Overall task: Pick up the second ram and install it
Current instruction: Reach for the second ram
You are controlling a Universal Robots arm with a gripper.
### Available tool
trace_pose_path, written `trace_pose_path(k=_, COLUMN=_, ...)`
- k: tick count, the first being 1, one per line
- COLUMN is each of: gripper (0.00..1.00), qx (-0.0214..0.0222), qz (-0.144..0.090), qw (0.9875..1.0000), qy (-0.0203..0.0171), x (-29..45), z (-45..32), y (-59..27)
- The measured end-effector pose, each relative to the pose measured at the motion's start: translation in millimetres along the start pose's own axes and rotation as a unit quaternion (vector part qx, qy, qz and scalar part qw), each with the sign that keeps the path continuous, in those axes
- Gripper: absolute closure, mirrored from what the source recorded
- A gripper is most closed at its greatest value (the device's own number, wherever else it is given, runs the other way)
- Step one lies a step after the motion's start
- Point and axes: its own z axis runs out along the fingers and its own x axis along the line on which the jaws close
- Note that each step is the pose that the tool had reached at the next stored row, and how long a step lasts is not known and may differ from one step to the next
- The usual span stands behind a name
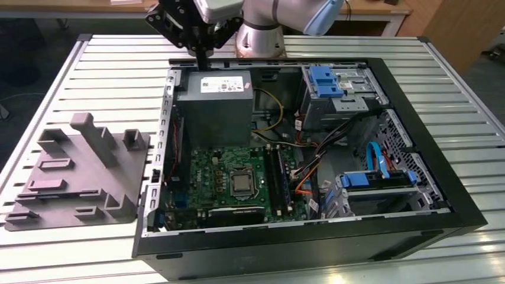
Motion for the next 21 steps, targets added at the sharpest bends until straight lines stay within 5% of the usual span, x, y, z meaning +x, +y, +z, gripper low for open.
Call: trace_pose_path(k=21, gripper=0.9, qx=0.0, qz=0.0, qw=1.0, qy=-0.0001, x=46.0, z=-1.1, y=-3.5)
